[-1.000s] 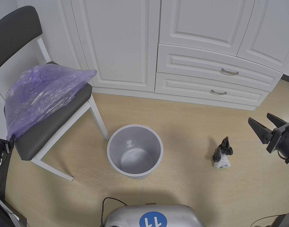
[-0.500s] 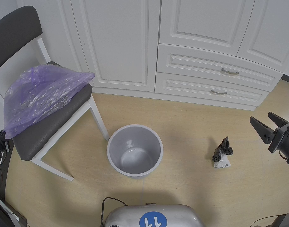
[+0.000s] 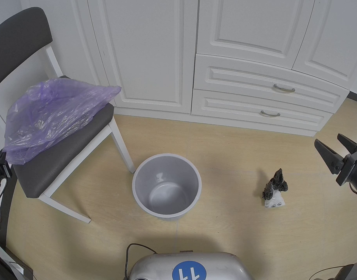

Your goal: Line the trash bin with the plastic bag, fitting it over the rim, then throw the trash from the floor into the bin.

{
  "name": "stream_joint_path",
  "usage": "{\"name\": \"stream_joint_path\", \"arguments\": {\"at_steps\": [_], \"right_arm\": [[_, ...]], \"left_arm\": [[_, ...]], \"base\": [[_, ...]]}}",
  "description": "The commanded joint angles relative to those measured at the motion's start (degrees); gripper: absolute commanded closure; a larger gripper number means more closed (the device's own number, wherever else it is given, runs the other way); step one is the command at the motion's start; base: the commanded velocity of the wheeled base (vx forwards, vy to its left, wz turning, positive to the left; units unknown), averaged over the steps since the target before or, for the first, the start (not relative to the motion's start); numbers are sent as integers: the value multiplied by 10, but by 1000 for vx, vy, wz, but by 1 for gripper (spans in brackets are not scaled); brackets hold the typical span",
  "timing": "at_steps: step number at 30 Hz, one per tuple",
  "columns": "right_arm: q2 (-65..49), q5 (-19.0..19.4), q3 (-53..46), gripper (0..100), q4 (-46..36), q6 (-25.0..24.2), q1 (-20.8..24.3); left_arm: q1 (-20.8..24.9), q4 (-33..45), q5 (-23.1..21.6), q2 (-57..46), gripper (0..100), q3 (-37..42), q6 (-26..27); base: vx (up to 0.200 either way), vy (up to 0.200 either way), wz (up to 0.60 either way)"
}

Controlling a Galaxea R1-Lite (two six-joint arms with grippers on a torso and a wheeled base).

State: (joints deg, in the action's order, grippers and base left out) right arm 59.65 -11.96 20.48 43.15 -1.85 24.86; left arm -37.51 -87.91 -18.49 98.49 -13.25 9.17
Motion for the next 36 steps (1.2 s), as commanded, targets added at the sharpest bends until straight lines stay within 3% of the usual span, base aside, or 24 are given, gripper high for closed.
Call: {"name": "stream_joint_path", "arguments": {"at_steps": [1,13,14,16,18,21,24,25,26,30,36], "right_arm": [[-30,-17,10,0,-5,29,1],[-22,-16,16,0,3,29,17],[-2,-31,38,0,19,15,32],[9,-58,65,0,49,2,44],[27,-88,105,0,72,3,90],[39,-96,115,0,71,10,126],[48,-87,88,0,75,17,171],[48,-87,88,0,75,17,171],[60,-83,83,0,77,15,198],[98,-86,66,0,81,-7,219],[139,-83,60,0,81,-50,268]], "left_arm": [[59,0,-1,-110,100,27,-45],[204,1,3,-227,100,40,-70],[246,2,4,-240,100,34,-74],[278,5,4,-245,100,22,-74],[321,27,7,-246,100,-14,-75],[351,61,23,-254,100,-48,-74],[418,118,83,-290,100,-70,-75],[418,118,83,-290,100,-70,-75],[459,129,114,-316,100,-60,-76],[546,133,164,-340,100,-71,-80],[622,137,245,-342,100,-109,-78]], "base": [[0,0,0],[0,0,0],[0,0,0],[0,0,0],[0,0,0],[0,0,0],[0,0,0],[0,0,0],[0,0,0],[0,0,0],[0,0,0]]}}
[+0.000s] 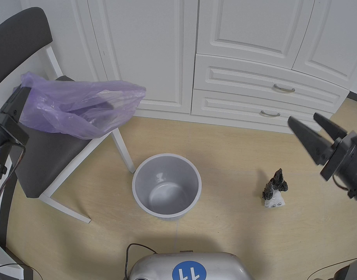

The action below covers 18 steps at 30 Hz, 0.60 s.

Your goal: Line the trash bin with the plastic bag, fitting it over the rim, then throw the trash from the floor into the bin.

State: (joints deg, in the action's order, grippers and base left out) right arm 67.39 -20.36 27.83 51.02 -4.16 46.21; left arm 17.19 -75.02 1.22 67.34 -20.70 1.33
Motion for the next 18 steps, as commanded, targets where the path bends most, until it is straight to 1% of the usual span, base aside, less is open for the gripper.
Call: {"name": "stream_joint_path", "arguments": {"at_steps": [1,2,3,4,7,9,13,16,18], "right_arm": [[75,-1,-15,0,2,-32,69],[91,-1,-18,0,4,-37,74],[93,-1,-19,0,5,-38,74],[114,0,-29,0,11,-48,74],[139,1,-43,0,27,-53,78],[153,2,-41,0,37,-58,80],[202,1,-33,0,71,-103,80],[215,1,-29,0,79,-118,80],[215,2,-22,0,73,-130,79]], "left_arm": [[99,10,66,-28,100,-46,1],[129,17,91,-27,100,-60,1],[131,18,93,-27,100,-61,1],[158,28,125,-26,100,-79,1],[178,37,148,-28,100,-95,1],[181,37,149,-30,100,-96,1],[181,37,149,-33,100,-95,7],[184,37,149,-34,100,-94,9],[199,37,149,-37,100,-94,10]], "base": [[0,0,0],[0,0,0],[0,0,0],[0,0,0],[0,0,0],[0,0,0],[0,0,0],[0,0,0],[0,0,0]]}}
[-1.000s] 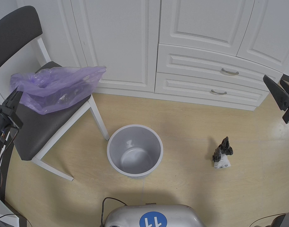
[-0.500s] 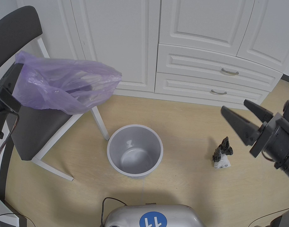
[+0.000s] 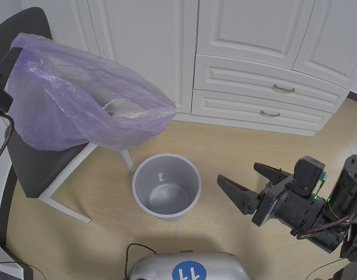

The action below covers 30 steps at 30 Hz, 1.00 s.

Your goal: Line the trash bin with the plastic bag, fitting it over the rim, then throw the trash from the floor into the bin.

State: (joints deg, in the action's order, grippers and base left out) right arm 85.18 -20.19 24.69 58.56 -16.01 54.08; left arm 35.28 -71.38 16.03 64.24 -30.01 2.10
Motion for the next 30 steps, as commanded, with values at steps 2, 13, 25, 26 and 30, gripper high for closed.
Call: {"name": "stream_joint_path", "arguments": {"at_steps": [2,13,25,26,30], "right_arm": [[40,1,18,0,-4,-28,0],[75,24,98,0,-94,-158,-24],[95,50,175,0,-232,-244,-73],[95,50,175,0,-231,-244,-77],[96,52,173,0,-239,-242,-81]], "left_arm": [[30,0,1,-11,100,0,3],[98,-1,2,-15,100,19,25],[110,-1,2,-16,100,24,25],[110,-1,2,-16,100,24,26],[110,-2,2,-16,100,24,26]], "base": [[0,0,0],[0,0,0],[0,0,0],[0,0,0],[0,0,0]]}}
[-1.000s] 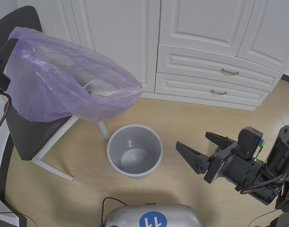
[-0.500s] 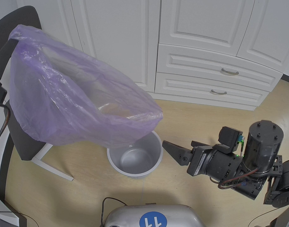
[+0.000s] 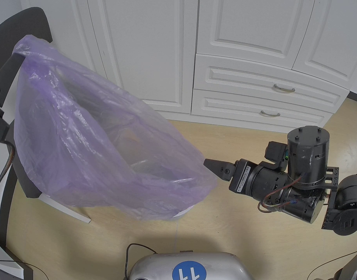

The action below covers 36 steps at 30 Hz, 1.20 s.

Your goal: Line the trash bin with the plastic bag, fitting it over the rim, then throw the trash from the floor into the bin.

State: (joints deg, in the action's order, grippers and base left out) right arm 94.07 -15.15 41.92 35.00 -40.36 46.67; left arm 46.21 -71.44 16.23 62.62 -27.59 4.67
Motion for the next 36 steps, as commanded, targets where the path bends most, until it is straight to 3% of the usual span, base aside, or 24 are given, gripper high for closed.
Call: {"name": "stream_joint_path", "arguments": {"at_steps": [1,11,12,14,26,36], "right_arm": [[7,1,1,0,-4,2,-7],[33,34,-8,0,0,-1,-10],[34,57,-16,0,2,-2,-10],[41,67,-18,0,3,-2,-8],[81,93,-31,0,9,-18,29],[95,96,-62,0,89,-18,29]], "left_arm": [[1,-1,0,0,100,0,0],[3,-2,0,0,100,-1,0],[7,-2,0,0,100,-1,1],[14,-3,0,0,100,-1,1],[19,-4,0,0,100,0,2],[19,-4,0,0,100,1,2]], "base": [[0,0,0],[0,0,0],[0,0,0],[0,0,0],[0,0,0],[0,0,0]]}}
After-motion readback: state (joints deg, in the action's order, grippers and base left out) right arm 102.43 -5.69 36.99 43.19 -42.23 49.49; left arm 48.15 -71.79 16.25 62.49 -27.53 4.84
